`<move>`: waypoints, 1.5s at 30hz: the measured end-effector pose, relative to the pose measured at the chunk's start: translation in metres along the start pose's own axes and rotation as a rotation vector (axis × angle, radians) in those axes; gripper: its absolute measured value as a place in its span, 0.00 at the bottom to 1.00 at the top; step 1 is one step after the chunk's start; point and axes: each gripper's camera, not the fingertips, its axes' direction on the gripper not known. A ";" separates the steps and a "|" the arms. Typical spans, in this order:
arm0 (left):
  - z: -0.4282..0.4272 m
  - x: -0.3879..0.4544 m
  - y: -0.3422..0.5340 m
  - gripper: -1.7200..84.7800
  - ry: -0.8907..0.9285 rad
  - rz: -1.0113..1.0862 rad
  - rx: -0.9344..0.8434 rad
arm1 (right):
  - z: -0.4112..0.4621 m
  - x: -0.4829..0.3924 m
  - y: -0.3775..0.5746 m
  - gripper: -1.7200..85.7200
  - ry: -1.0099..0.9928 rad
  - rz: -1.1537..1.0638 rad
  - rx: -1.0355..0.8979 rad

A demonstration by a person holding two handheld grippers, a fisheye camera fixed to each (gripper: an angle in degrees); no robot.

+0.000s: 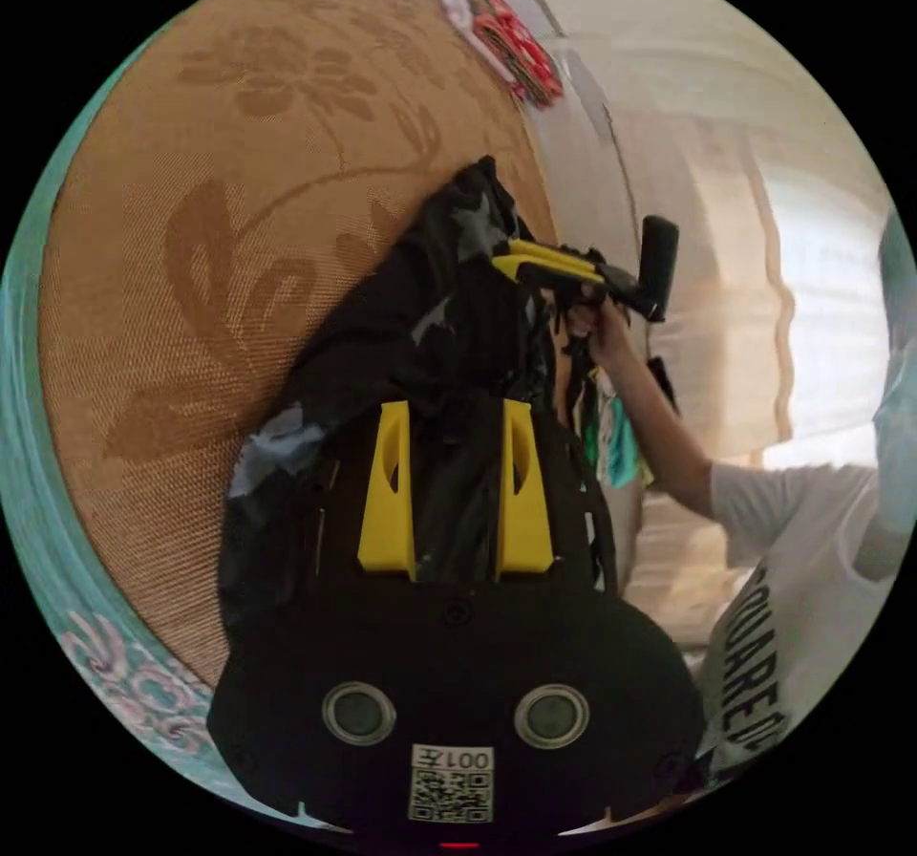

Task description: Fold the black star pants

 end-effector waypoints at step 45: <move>-0.117 0.030 0.155 0.10 -0.460 0.235 0.011 | 0.070 -0.233 0.489 0.03 0.596 0.126 0.245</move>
